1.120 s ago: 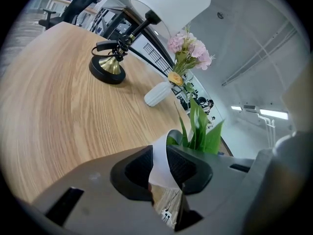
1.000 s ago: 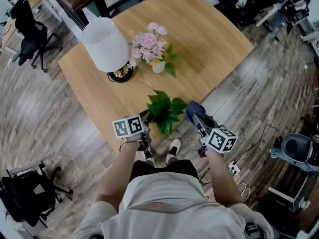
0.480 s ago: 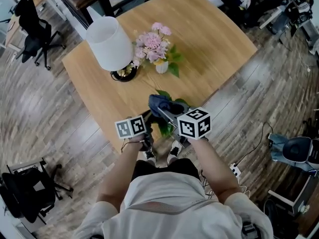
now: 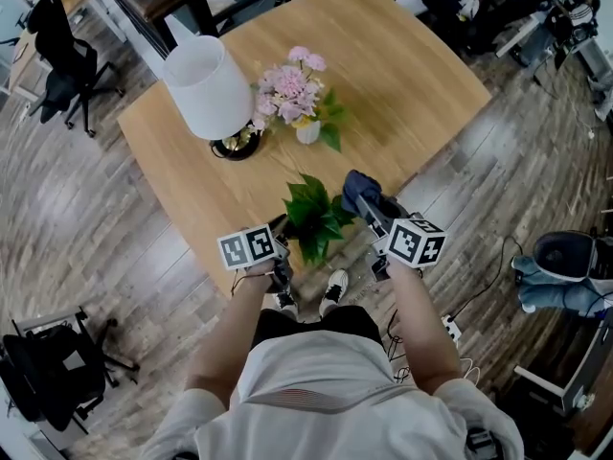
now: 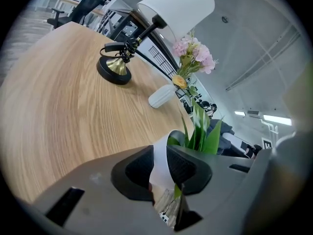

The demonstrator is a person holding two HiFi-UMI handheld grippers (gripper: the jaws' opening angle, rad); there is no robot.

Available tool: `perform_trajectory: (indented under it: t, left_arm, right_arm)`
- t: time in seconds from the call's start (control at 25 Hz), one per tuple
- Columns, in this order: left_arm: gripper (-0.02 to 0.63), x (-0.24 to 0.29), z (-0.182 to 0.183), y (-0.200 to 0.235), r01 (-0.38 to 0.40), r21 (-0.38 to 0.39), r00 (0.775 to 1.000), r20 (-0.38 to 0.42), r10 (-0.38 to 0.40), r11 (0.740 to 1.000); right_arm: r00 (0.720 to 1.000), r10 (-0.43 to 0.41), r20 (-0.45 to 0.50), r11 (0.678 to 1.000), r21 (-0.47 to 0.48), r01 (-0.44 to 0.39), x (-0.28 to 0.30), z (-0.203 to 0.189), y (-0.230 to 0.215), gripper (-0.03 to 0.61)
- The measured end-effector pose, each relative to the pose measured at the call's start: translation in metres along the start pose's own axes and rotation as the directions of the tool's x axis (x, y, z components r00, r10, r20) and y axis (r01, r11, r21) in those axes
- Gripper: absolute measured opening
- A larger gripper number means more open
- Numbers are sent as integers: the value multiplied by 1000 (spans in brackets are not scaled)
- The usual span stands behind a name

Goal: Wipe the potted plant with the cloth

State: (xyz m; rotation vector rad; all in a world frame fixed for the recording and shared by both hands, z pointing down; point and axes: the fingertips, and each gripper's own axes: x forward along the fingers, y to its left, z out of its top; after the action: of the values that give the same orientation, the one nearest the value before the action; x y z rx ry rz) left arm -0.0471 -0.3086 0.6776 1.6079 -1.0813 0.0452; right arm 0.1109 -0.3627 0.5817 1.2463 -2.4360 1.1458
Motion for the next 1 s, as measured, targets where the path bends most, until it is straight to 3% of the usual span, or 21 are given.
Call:
perform_trajectory:
  t: [0.12,0.28,0.36,0.48,0.68,0.76,0.88,1.0]
  left_arm:
    - [77,0,1,0,0,-3,1000,3,0,1000]
    - [78,1,1,-2,-8,-2,1000,13,8,1000]
    - [78,0,1,-2,-15,-4,1000,18,15,1000]
    - [77,1,0,-3,-20,-6,1000,16,21,1000]
    - [78,3,2,-2,-35,15,999,25,34,999]
    - [78,3,2,-2,-40,11,999,28,39,999]
    - [78,3,1,-2,-46,11,999,29,46,999]
    - [78,3,1,-2,-48,9,998,34,48,999]
  right_arm:
    - [998,49,38,998,-37,-47,-8,10,20,156]
    - [983,183,-14,982,-44,-183,6,-4,68,158]
    - [988,146,-54,988,-40,-148,16,-21,64,158]
    - [996,22,-83,999,-25,-24,14,-38,30,158]
    - [989,-134,-66,989,-76,129,-13,-37,-19,158]
    - [987,-152,-46,987,-58,149,-25,-32,-26,158]
    - [998,-64,5,997,-46,65,-38,-14,4,158]
    - [999,54,-3,997,-56,-54,-37,-15,48,158]
